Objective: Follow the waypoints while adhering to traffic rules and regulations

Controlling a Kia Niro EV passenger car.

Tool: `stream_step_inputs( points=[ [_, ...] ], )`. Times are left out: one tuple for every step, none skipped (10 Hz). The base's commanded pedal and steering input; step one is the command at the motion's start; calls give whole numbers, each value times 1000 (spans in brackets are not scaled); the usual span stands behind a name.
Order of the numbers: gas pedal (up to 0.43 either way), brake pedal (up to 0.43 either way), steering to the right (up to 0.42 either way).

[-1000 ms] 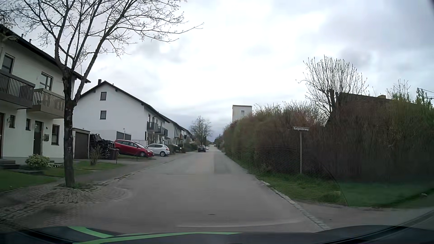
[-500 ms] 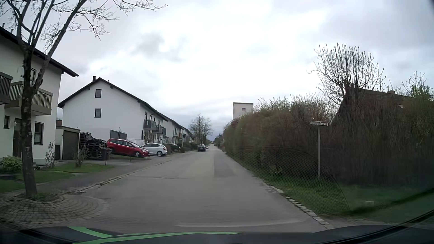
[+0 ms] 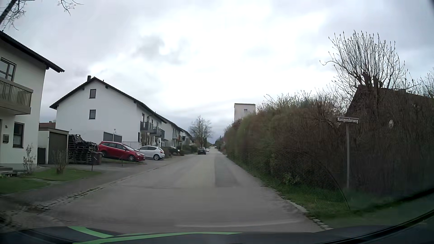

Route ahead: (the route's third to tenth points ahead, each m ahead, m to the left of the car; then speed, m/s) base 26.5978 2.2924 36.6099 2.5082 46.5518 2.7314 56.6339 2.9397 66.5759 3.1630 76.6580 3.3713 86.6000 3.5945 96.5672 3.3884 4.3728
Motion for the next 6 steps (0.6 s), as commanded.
stream_step_inputs(
  points=[
    [197,0,-14],
    [197,0,-12],
    [197,0,-11],
    [197,0,-11],
    [197,0,-11],
    [197,0,-10]
  ],
)
